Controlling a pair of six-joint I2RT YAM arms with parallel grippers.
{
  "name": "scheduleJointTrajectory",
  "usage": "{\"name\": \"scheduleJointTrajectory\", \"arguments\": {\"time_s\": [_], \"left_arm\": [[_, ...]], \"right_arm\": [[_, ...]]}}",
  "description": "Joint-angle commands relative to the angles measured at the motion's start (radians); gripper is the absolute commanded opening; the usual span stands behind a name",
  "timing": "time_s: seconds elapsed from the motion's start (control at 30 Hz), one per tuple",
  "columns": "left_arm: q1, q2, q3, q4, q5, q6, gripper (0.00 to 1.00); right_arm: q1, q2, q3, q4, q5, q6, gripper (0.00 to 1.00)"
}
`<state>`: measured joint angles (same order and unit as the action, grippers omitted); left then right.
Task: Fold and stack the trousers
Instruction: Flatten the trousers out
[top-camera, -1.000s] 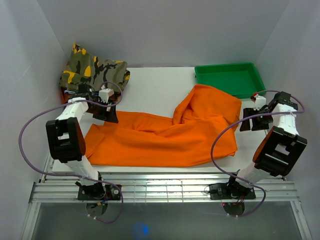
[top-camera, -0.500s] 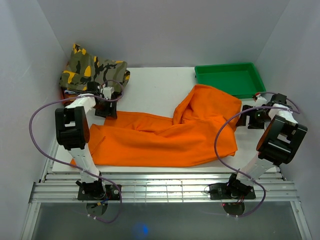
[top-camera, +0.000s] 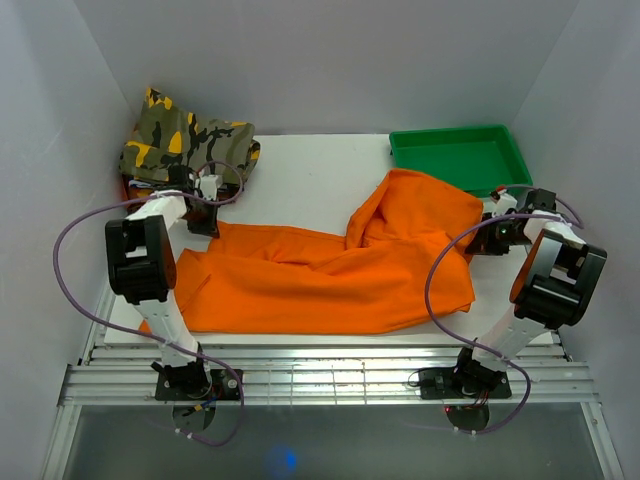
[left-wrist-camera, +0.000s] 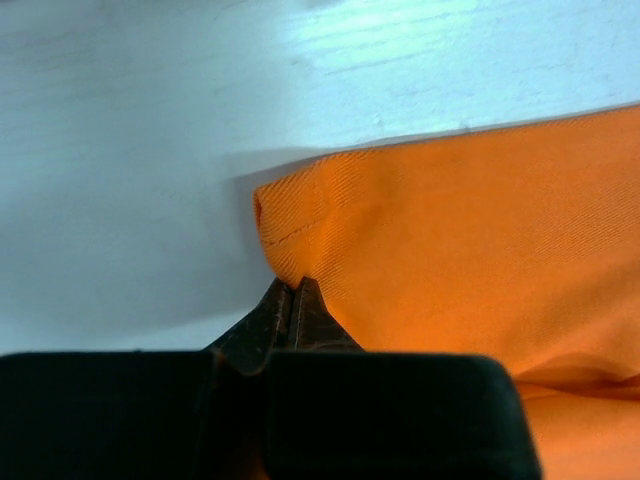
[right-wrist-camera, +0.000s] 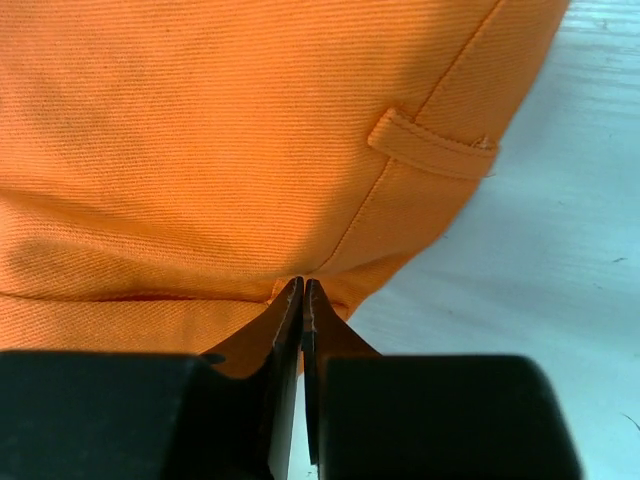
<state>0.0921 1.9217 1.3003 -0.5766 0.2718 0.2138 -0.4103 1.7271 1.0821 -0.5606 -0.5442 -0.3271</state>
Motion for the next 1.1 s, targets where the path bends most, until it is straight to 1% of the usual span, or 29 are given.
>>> {"name": "scheduleJointTrajectory", "arguments": {"time_s": [0.0, 0.13, 0.23, 0.33, 0.47, 0.5, 0.53, 0.6, 0.63, 0.67, 0.7, 0.73, 0.77, 0.83, 0.9, 1.07], "left_arm": [[0.063, -0.143, 0.01, -0.058, -0.029, 0.036, 0.0], [0.19, -0.219, 0.079, -0.109, -0.034, 0.108, 0.0], [0.244, -0.289, 0.096, -0.109, -0.059, 0.194, 0.0], [0.262, -0.345, 0.077, -0.094, -0.078, 0.255, 0.0], [0.267, -0.359, 0.045, -0.078, -0.079, 0.269, 0.0], [0.267, -0.352, 0.044, -0.077, -0.077, 0.262, 0.0], [0.268, -0.346, 0.042, -0.077, -0.071, 0.25, 0.0], [0.268, -0.325, 0.048, -0.078, -0.066, 0.233, 0.0], [0.268, -0.319, 0.054, -0.078, -0.063, 0.226, 0.0], [0.268, -0.311, 0.059, -0.077, -0.063, 0.216, 0.0], [0.267, -0.299, 0.063, -0.078, -0.062, 0.211, 0.0], [0.267, -0.293, 0.073, -0.081, -0.062, 0.205, 0.0], [0.267, -0.287, 0.077, -0.088, -0.065, 0.203, 0.0], [0.267, -0.277, 0.086, -0.091, -0.063, 0.199, 0.0], [0.267, -0.27, 0.097, -0.095, -0.062, 0.193, 0.0], [0.267, -0.259, 0.1, -0.098, -0.063, 0.173, 0.0]], "right_arm": [[-0.005, -0.058, 0.024, 0.016, 0.019, -0.024, 0.08], [-0.01, -0.101, 0.024, 0.016, 0.081, -0.07, 0.08], [-0.013, -0.123, 0.024, 0.014, 0.121, -0.11, 0.08], [-0.016, -0.146, 0.025, 0.021, 0.135, -0.142, 0.08], [-0.016, -0.14, 0.027, 0.034, 0.121, -0.132, 0.08], [-0.016, -0.129, 0.029, 0.03, 0.098, -0.124, 0.24], [-0.016, -0.098, 0.032, 0.025, 0.087, -0.115, 0.34], [-0.016, -0.072, 0.019, 0.036, 0.035, -0.067, 0.58], [-0.018, -0.063, 0.004, 0.054, 0.011, -0.049, 0.9], [-0.016, -0.061, -0.037, 0.109, -0.014, -0.003, 0.94], [-0.016, -0.057, -0.057, 0.135, -0.075, 0.02, 0.97], [-0.016, -0.051, -0.074, 0.163, -0.101, 0.049, 0.93], [-0.016, -0.046, -0.105, 0.212, -0.138, 0.104, 0.92], [-0.016, -0.023, -0.126, 0.26, -0.155, 0.15, 0.9], [-0.018, -0.005, -0.172, 0.348, -0.161, 0.218, 0.9], [-0.01, 0.052, -0.241, 0.505, -0.172, 0.368, 0.9]]}}
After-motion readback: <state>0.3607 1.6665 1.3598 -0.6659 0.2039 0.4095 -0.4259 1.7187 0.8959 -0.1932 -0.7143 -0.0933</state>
